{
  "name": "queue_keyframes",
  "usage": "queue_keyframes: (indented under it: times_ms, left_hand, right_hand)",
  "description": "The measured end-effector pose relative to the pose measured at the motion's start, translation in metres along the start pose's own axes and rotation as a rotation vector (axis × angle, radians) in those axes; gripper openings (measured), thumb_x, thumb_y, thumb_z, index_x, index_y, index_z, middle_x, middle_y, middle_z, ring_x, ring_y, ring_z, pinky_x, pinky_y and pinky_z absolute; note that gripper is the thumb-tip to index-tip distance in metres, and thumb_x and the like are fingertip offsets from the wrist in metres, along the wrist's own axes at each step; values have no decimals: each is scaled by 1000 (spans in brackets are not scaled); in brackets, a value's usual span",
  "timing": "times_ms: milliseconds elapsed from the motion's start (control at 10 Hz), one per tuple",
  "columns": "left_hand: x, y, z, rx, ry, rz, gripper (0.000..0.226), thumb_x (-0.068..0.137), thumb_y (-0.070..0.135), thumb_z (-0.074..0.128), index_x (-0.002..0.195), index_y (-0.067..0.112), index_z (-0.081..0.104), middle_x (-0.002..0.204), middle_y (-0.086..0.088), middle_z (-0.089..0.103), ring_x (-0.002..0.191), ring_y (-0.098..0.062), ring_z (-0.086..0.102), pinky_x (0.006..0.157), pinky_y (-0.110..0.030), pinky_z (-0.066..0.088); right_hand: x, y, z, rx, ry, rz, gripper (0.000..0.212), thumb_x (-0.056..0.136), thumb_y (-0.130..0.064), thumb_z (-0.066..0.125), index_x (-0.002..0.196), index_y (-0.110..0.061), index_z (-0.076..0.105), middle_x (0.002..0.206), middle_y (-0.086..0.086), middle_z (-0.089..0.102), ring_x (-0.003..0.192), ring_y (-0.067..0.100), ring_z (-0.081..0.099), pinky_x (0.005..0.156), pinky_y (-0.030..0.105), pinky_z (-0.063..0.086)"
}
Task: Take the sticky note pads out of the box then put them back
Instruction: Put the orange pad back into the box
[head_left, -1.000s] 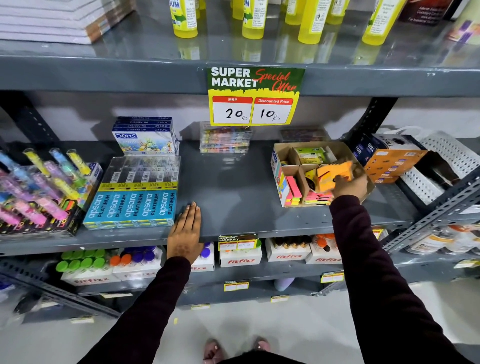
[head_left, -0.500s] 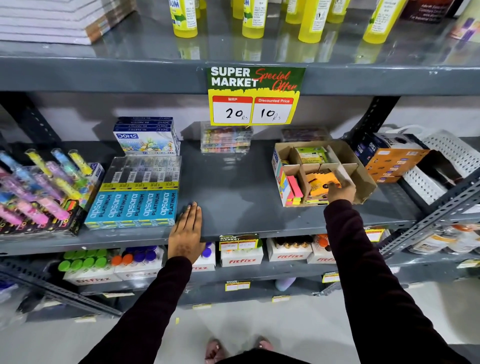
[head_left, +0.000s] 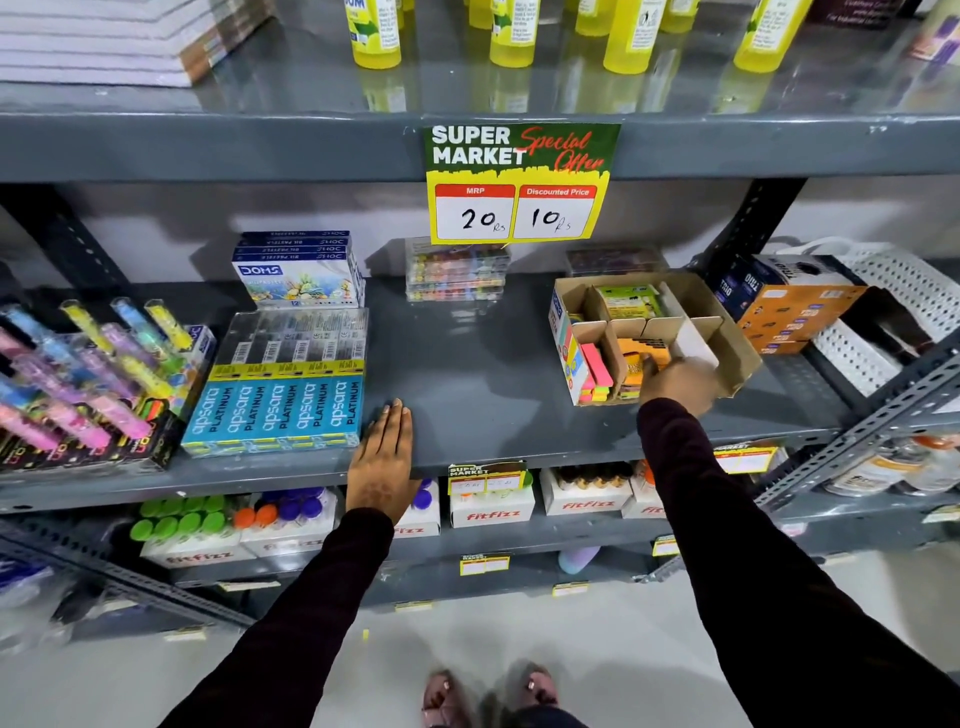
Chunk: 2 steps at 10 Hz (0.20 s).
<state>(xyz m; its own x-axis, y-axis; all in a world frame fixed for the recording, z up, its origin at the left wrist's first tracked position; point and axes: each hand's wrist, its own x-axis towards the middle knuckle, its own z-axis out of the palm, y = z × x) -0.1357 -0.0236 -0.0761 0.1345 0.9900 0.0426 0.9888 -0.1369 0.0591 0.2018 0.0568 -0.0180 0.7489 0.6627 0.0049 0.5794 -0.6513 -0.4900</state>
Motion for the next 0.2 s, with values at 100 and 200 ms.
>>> queue_keyframes:
  times_ms: [100,200]
  left_hand:
    - [-8,2,-9,47,-105,10,92,83,26,63,147,-1,3,158,-20,3,145,-31,3,118,-39,8]
    - [-4,15,-30,60,-120,32,93,84,26,62,148,2,-1,159,-16,-2,146,-27,-3,119,-37,8]
  right_hand:
    - [-2,-3,-12,42,-21,37,55,95,-43,51,127,1,56,142,25,44,134,39,39,109,53,37]
    - [-17,-13,-20,-47,57,-86,49,99,-36,44,128,2,53,144,27,38,136,41,32,110,53,32]
